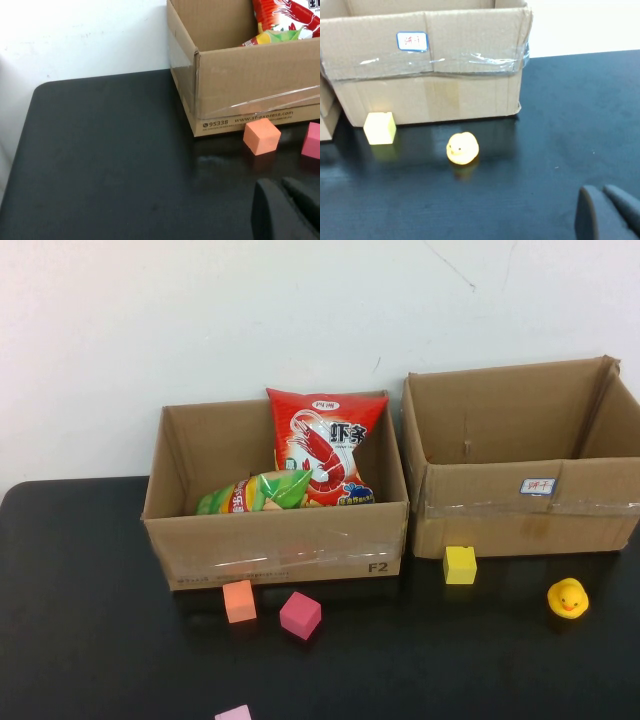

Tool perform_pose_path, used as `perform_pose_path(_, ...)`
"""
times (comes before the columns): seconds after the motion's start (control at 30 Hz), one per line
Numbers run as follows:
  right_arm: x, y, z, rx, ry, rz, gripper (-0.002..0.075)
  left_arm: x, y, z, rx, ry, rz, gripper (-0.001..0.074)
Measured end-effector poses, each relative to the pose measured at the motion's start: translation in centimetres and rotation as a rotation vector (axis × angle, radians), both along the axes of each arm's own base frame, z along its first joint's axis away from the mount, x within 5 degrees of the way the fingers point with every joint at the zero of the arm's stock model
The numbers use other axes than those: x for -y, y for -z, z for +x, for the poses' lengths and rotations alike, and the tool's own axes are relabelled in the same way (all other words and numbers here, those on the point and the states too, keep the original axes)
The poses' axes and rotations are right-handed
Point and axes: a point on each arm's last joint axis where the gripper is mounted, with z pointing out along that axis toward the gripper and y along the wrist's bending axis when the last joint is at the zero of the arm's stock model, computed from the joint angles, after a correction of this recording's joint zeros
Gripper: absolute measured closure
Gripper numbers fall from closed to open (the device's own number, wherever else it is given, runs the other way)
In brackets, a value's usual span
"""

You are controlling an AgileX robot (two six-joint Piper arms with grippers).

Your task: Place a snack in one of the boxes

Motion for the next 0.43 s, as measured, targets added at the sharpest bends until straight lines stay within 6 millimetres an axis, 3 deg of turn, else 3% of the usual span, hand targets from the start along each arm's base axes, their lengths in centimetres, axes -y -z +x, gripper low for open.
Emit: perform_pose_path(0.43, 0.0, 0.06, -0.02, -0.01, -0.016, -0.045, 0.0726, 0.0, 0.0, 0.0, 0.0, 0.0, 0.0, 0.0736)
